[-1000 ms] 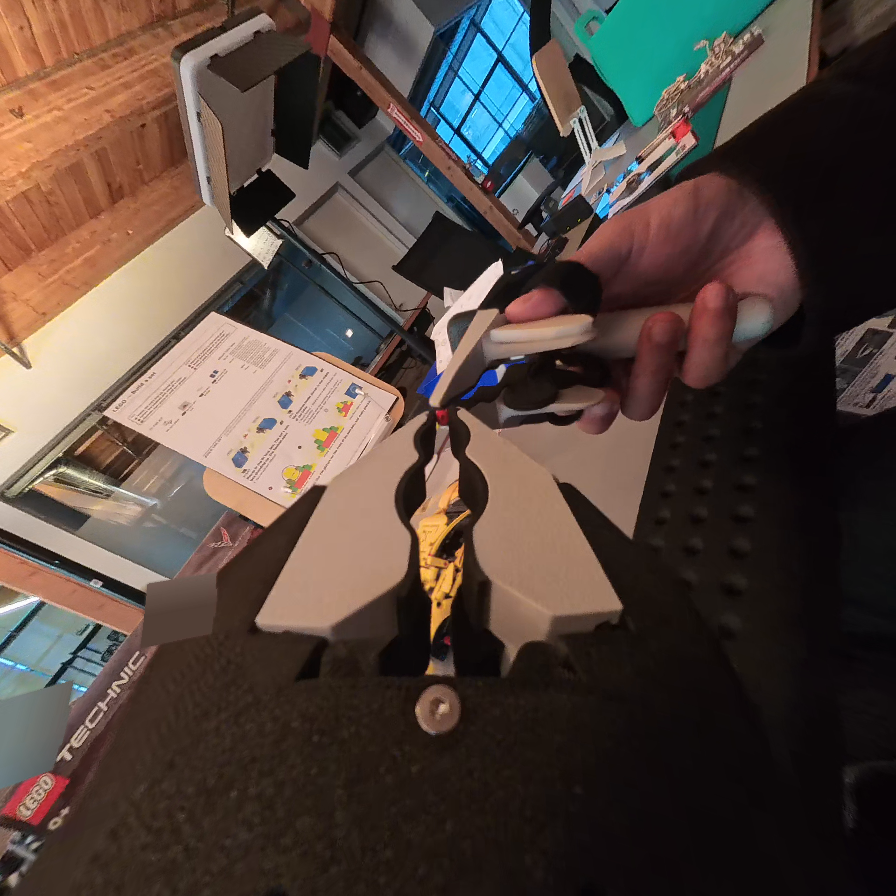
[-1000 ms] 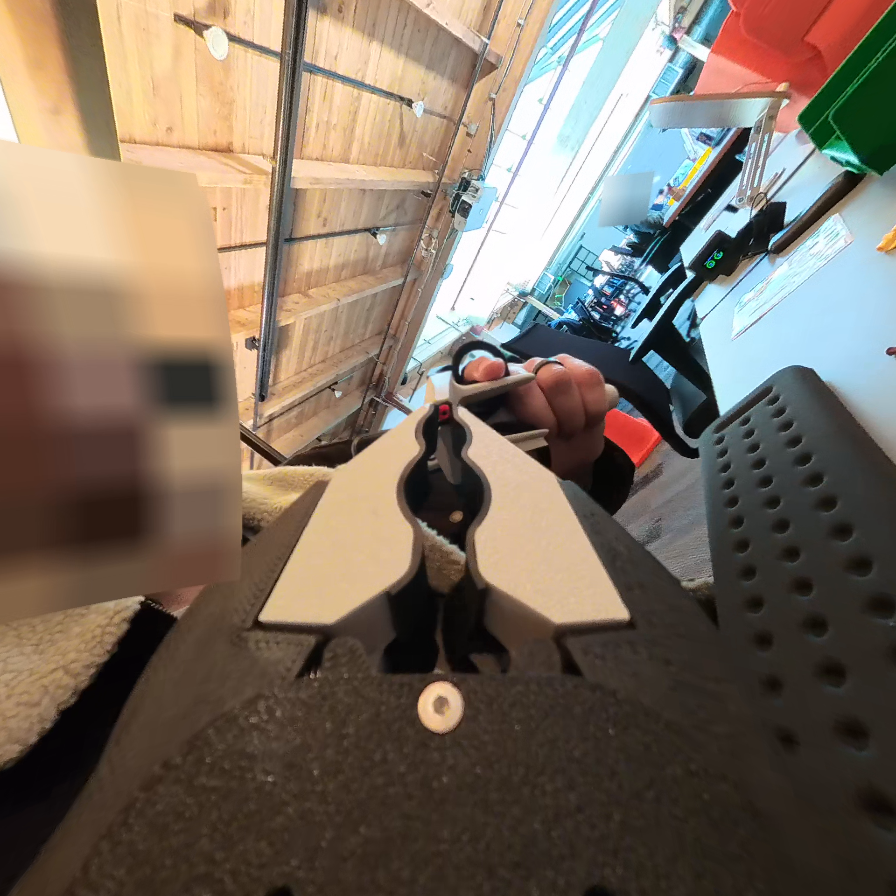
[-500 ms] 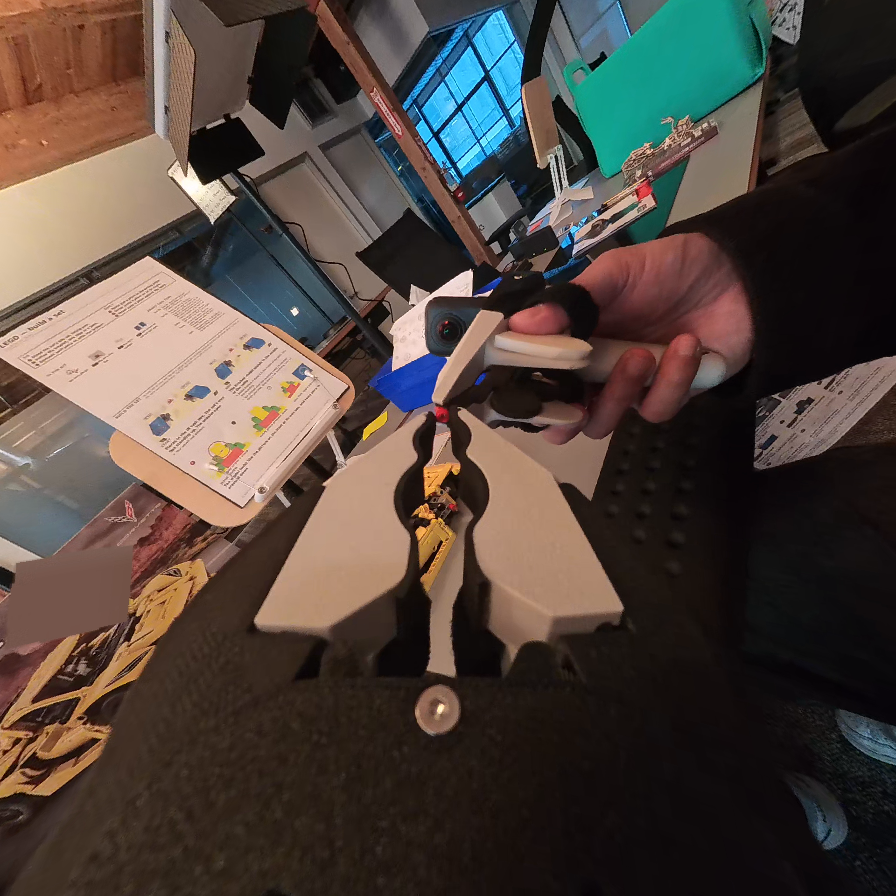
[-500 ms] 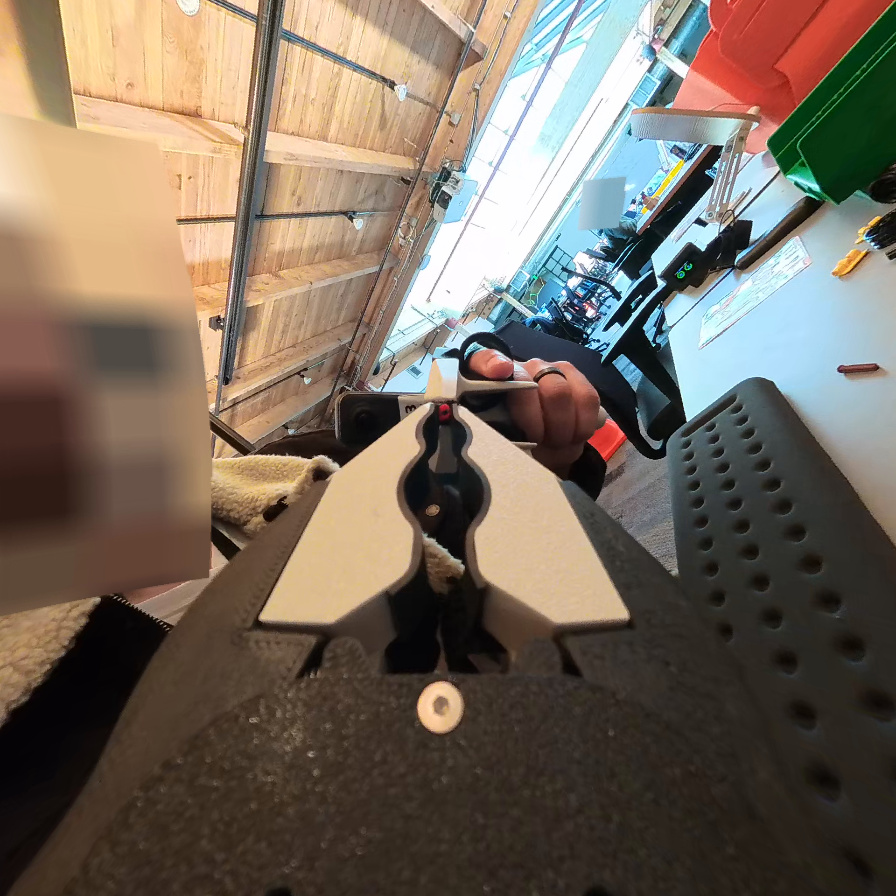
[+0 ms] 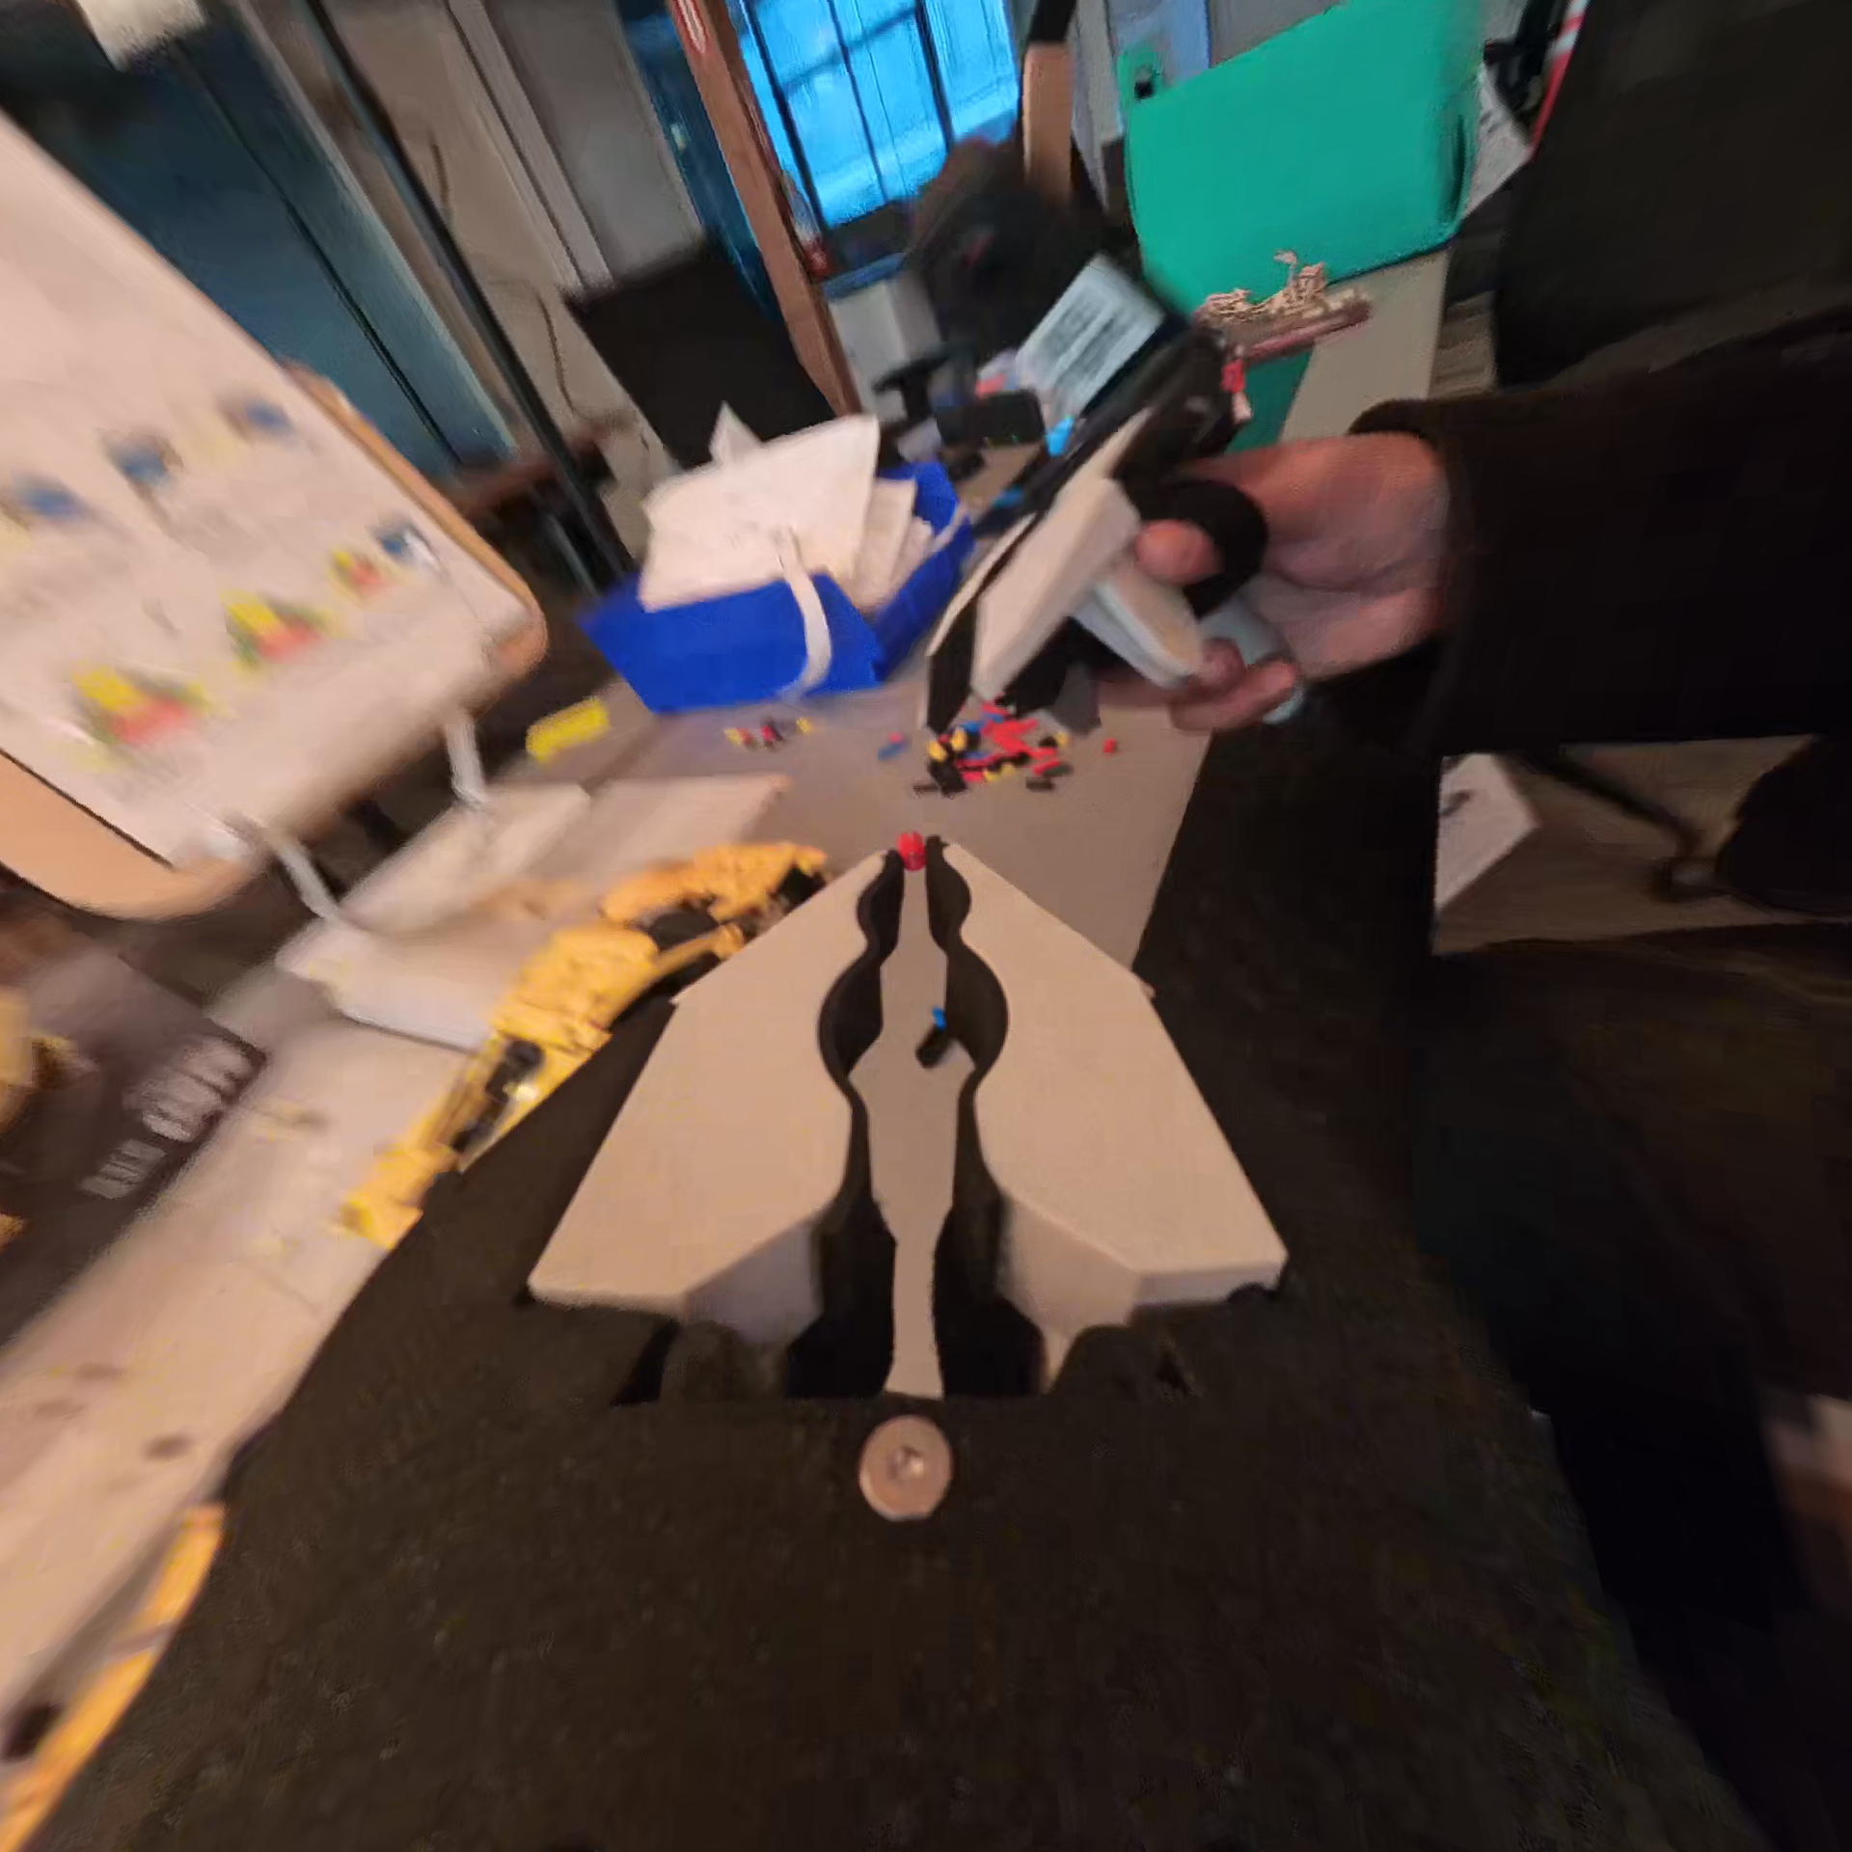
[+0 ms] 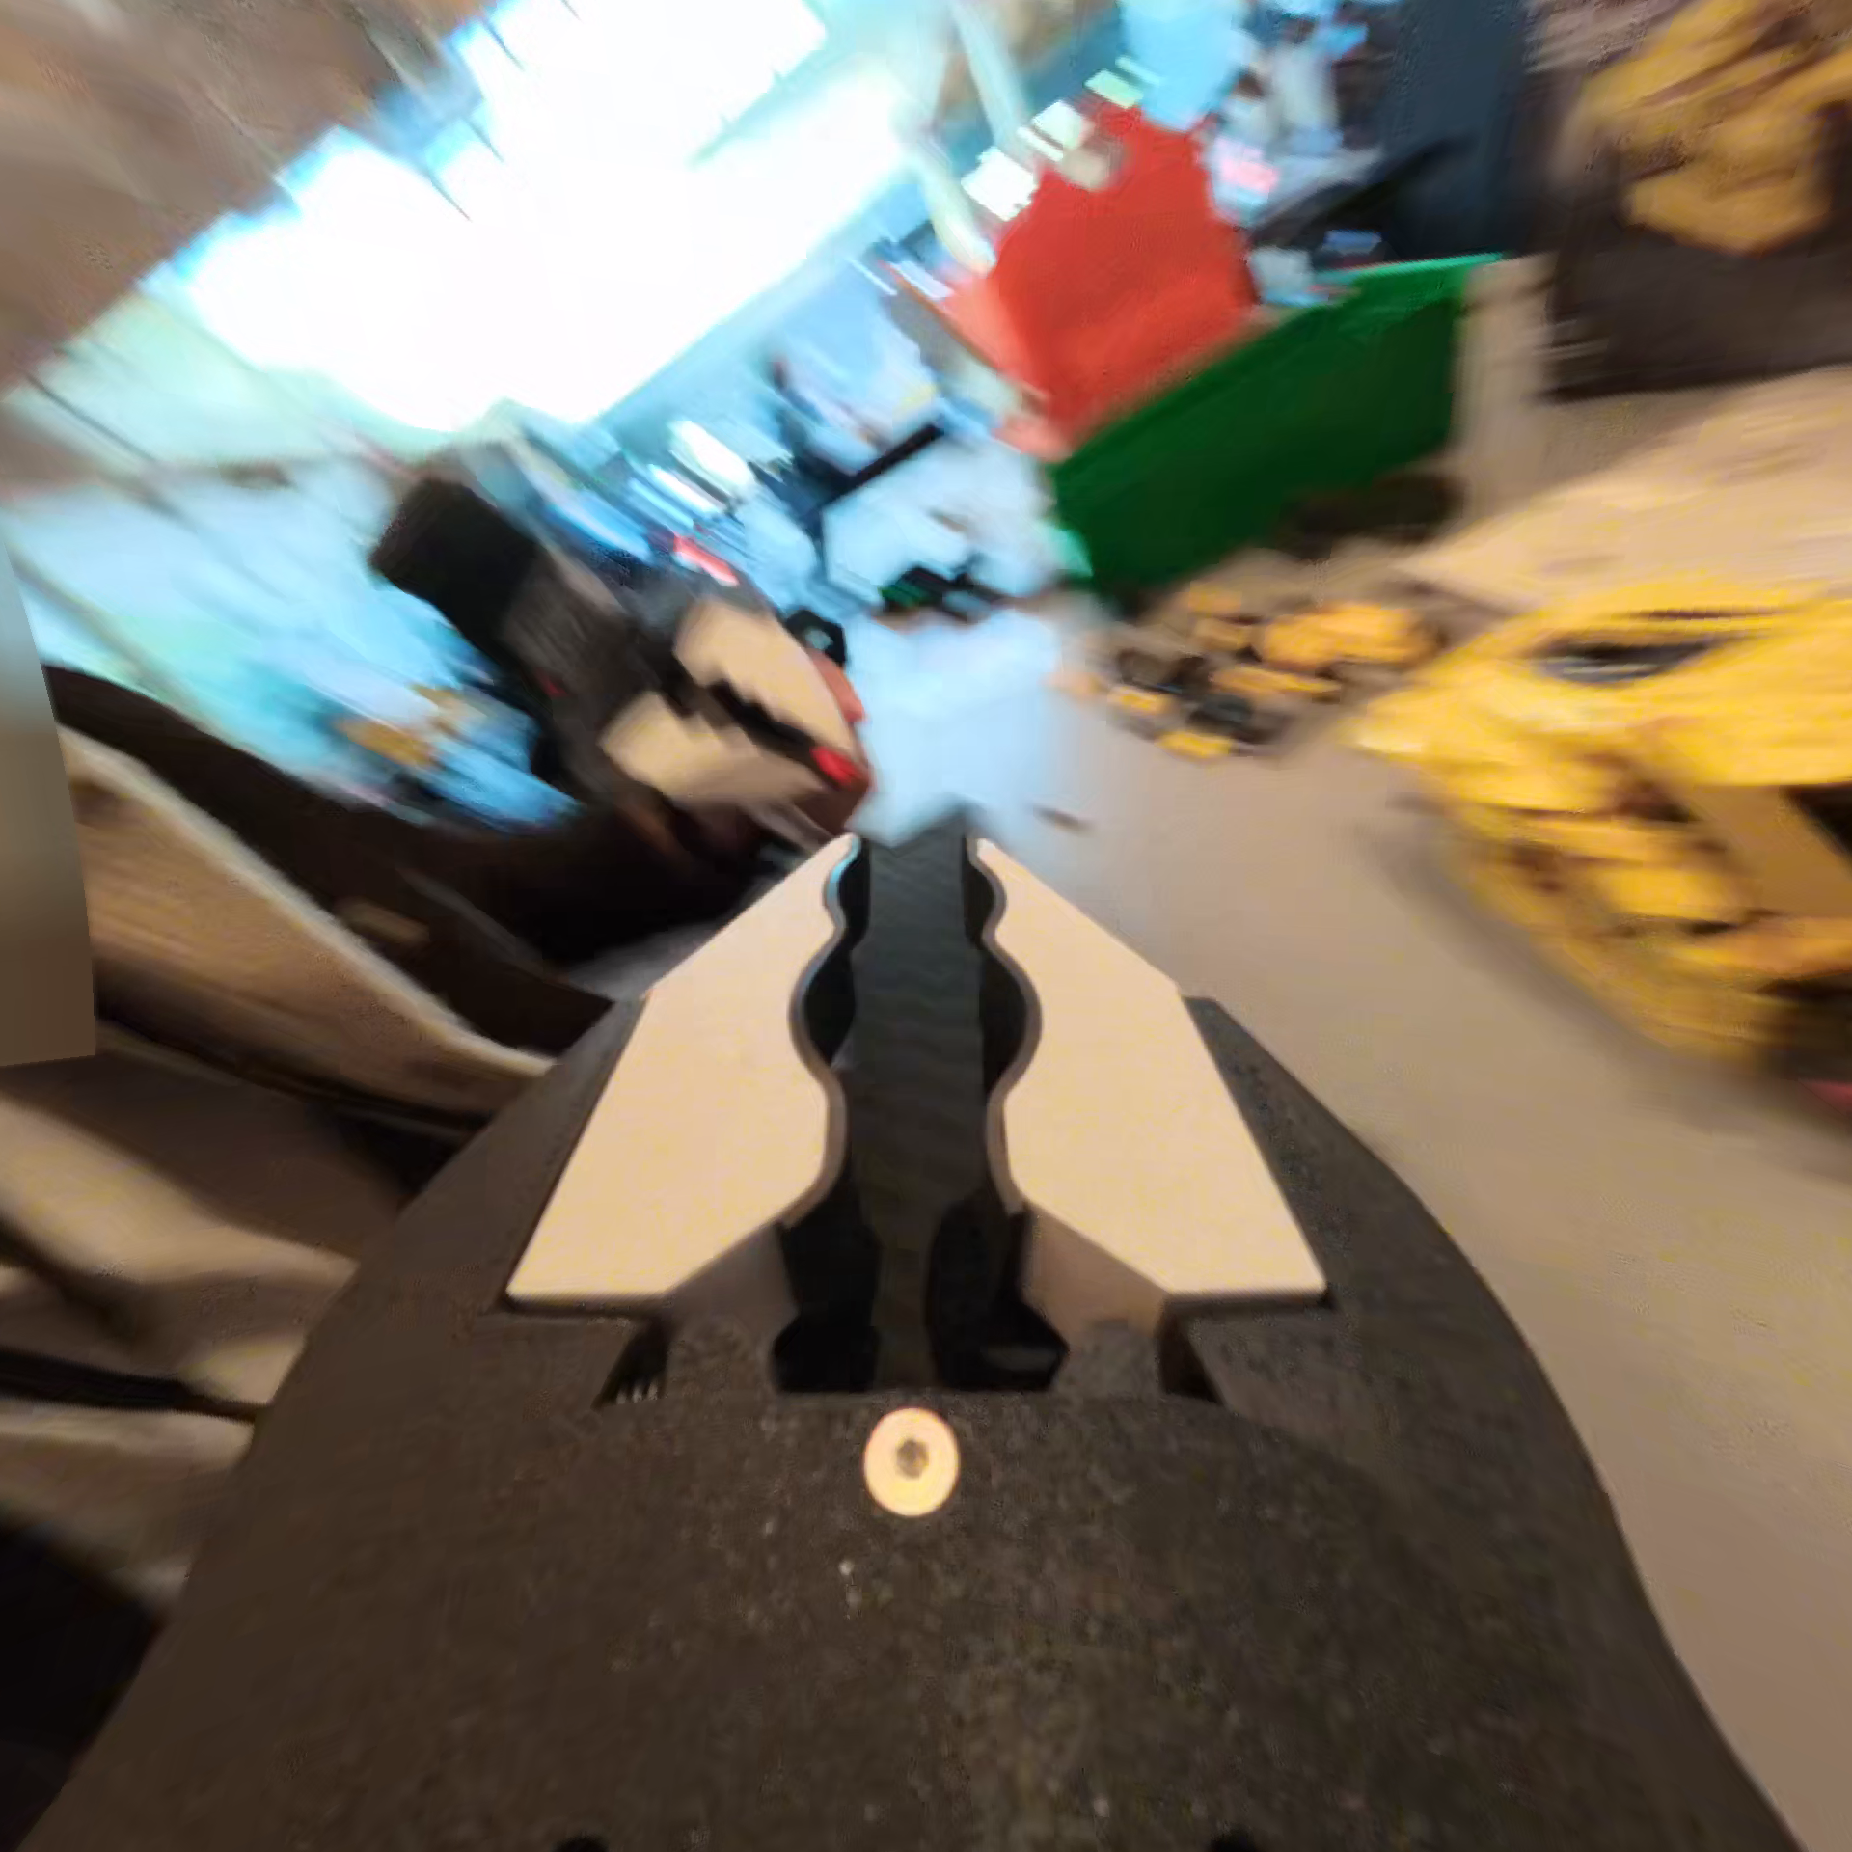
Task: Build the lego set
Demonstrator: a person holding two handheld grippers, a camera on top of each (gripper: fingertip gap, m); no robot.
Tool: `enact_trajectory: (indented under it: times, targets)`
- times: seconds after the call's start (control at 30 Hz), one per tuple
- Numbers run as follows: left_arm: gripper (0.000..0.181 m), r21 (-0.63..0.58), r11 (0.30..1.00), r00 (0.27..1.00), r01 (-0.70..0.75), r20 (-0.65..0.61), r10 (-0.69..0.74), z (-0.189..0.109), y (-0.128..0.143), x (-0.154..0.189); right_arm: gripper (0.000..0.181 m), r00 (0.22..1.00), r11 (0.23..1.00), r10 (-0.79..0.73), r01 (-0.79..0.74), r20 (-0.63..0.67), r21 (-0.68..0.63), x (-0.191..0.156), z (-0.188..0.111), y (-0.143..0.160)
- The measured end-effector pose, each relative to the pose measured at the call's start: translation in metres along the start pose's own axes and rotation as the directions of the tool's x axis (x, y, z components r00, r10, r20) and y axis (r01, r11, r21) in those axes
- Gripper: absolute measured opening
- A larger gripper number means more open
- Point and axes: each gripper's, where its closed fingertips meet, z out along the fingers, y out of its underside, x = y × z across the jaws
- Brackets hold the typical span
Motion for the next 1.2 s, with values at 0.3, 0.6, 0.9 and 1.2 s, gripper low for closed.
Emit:
enact_trajectory:
  times: [0.3,0.6,0.9,1.2]
  targets:
    - [0.004,-0.137,0.931,0.848,0.338,-0.384,-0.365,0.082,0.076,-0.036,0.033,0.87,0.779,-0.454,0.282,-0.194,-0.56,0.111,-0.01,0.094]
    - [0.004,-0.062,0.914,0.83,0.401,-0.398,-0.391,0.07,0.08,-0.05,0.015,0.861,0.655,-0.505,0.337,-0.06,-0.676,0.132,0.017,0.115]
    - [0.004,-0.014,0.952,0.89,0.306,-0.352,-0.291,0.074,0.075,-0.047,0.006,0.918,0.876,-0.347,0.244,-0.193,-0.415,0.126,0.015,0.052]
    - [0.003,0.283,0.731,0.775,0.621,-0.363,-0.518,0.093,-0.061,-0.158,0.005,0.93,0.942,0.035,-0.153,0.366,0.298,0.091,0.001,-0.15]
